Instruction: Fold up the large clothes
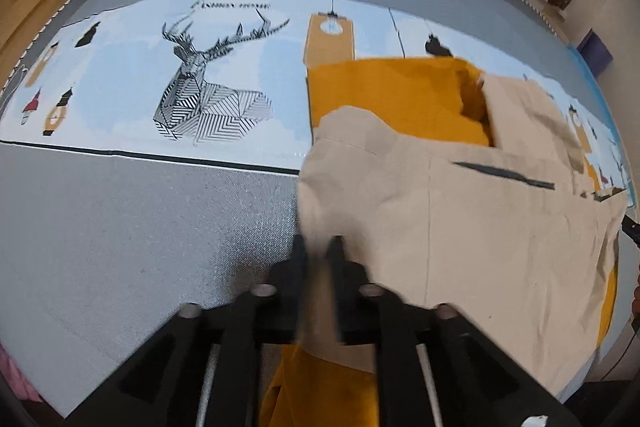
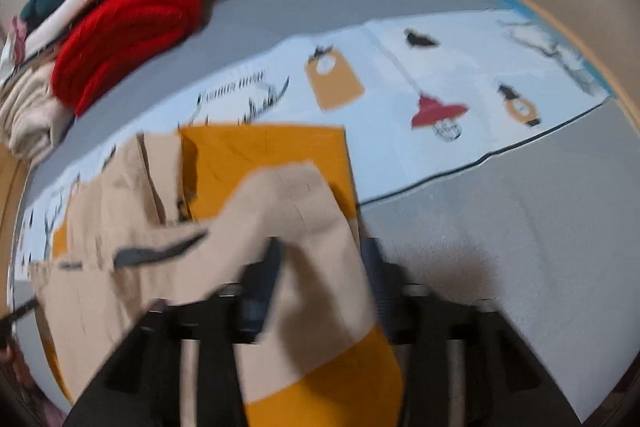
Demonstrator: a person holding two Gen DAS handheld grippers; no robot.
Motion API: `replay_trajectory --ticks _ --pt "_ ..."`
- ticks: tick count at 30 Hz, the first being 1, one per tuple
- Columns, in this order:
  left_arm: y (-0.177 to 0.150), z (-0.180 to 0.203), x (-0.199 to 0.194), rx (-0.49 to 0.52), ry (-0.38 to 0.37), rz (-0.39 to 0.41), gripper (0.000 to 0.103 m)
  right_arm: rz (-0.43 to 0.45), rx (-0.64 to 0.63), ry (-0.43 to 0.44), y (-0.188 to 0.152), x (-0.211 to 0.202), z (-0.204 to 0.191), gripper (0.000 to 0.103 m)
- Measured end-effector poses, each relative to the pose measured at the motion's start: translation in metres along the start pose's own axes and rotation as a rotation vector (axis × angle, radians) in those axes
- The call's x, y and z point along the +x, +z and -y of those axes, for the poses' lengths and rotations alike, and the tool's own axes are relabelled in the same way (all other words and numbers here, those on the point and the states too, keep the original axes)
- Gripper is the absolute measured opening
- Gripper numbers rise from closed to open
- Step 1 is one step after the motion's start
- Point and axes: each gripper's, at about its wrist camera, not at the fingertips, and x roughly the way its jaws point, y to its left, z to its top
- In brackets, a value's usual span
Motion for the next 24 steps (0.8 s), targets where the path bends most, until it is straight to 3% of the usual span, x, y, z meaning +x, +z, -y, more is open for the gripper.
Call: replay_trajectory --ticks 5,6,7,9,12,20,24 --pt "0.003 0.003 0.013 0.021 -0.004 -0.028 0.026 -0.070 -0.168 0.004 -0.011 0.022 -0.006 0.054" --pt "0.004 0.003 0.013 0.021 -0.006 -0.026 0.022 -0.076 -0.195 -0.007 -0.012 0.026 -0.007 0.054" --pt "0.005 0.003 0.013 0.021 -0.009 -0.021 0.012 -0.078 -0.206 -0.007 -0.014 0.028 -0.008 0.051" --pt "0.009 0.004 0.010 0.024 -0.006 -0.011 0.007 -0.078 -0.214 0.008 -0.013 0.029 -0.009 0.023" --pt "0.016 0.006 0.005 0.034 -0.007 0.000 0.005 -0.062 -0.220 -0.009 -0.009 0.027 -0.010 0.009" --pt "0.036 0.011 -0.012 0.043 -0.024 0.050 0.002 -0.018 -0.231 0.007 0.001 0.014 -0.011 0.003" --pt "0.049 0.006 -0.036 0.008 -0.049 0.167 0.001 0.062 -0.193 0.026 0.016 -0.006 -0.012 0.002"
